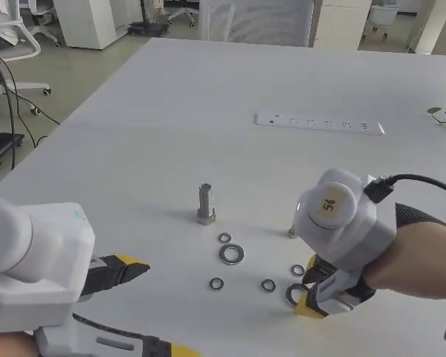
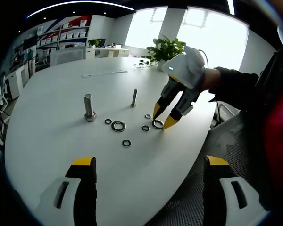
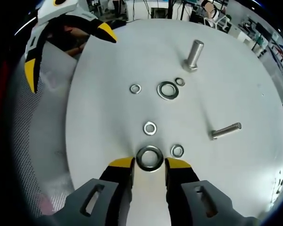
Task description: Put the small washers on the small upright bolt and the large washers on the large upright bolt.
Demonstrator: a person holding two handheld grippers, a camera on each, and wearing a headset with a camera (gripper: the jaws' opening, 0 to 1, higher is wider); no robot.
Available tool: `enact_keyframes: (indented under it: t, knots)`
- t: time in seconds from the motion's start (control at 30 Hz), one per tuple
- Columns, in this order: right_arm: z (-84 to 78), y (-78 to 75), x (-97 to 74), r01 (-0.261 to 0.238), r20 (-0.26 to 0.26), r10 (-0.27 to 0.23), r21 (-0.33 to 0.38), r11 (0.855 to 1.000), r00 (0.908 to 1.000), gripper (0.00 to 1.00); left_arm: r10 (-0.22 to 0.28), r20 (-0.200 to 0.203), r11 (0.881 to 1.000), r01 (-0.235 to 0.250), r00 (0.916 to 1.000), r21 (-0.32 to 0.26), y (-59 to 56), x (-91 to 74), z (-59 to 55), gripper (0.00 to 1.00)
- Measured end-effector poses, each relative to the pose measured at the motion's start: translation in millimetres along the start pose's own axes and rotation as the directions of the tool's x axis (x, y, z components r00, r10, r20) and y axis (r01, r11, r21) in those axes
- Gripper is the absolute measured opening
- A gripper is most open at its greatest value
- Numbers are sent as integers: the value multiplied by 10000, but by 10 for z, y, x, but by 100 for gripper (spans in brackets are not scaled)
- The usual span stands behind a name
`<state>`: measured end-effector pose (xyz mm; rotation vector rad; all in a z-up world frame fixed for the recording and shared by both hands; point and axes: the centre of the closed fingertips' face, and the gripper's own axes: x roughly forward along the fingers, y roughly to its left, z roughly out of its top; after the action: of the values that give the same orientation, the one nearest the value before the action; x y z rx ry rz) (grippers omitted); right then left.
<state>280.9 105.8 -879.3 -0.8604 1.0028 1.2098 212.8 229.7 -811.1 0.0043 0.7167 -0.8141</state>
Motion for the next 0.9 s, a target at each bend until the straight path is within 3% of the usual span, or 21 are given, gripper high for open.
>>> enact_keyframes:
  t: [0.9]
  knots:
    - [43,-2,-54,-142,-91,141,-214,9997,9999,24,11,5,10000,-11,10000,0,8,4,5,93]
